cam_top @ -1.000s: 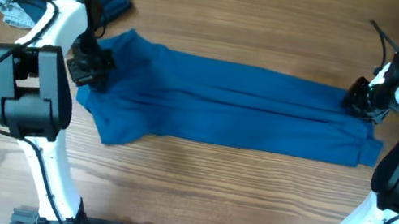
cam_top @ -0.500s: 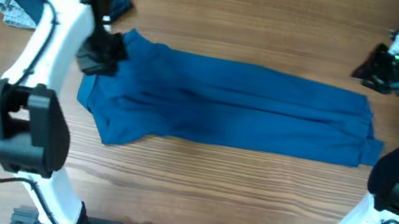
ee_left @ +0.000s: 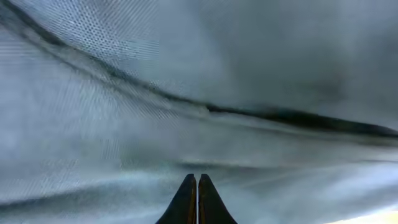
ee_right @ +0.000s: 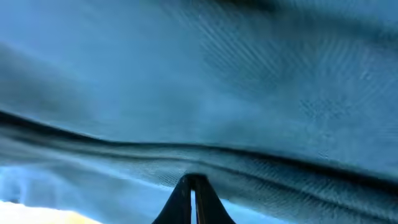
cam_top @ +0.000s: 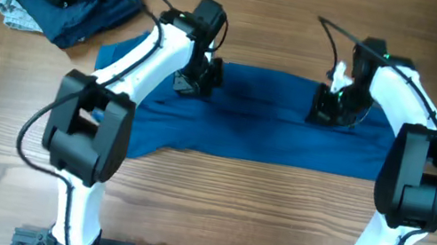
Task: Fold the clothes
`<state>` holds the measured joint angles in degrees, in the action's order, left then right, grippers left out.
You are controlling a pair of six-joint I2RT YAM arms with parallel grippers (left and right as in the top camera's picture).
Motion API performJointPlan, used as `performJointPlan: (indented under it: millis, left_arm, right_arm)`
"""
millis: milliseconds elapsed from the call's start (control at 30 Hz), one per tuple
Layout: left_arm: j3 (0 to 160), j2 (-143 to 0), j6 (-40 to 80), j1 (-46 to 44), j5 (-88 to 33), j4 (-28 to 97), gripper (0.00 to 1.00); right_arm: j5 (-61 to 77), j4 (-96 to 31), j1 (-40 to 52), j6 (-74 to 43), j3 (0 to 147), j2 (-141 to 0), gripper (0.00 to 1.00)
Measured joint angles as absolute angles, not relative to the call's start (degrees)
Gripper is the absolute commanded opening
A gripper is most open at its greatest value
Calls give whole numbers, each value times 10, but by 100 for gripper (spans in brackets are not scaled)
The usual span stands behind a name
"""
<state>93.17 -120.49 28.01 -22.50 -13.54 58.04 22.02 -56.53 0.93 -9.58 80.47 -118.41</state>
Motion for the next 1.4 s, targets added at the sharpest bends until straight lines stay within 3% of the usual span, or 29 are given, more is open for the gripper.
performJointPlan:
  millis: [367,567,1000,1133,1400]
  left_arm:
    - [936,-1264,279,-171,-135,630,4]
    - [936,-1264,273,-119,-73,688,4]
    - [935,-1184,266,-110,-8,709,4]
    - [935,-1128,266,-110,-9,710,4]
    - [935,-1130,264,-110,-60,672,4]
  right_arm:
    - [180,-541,3,-135,777,-1179,6]
    - [150,-546,-40,-143,777,-1176,6]
    - [34,-661,-116,-142,855,-1175,4]
    - [59,-700,-116,-126,928,-1175,5]
    - [137,-623,-116,-65,920,-1175,7]
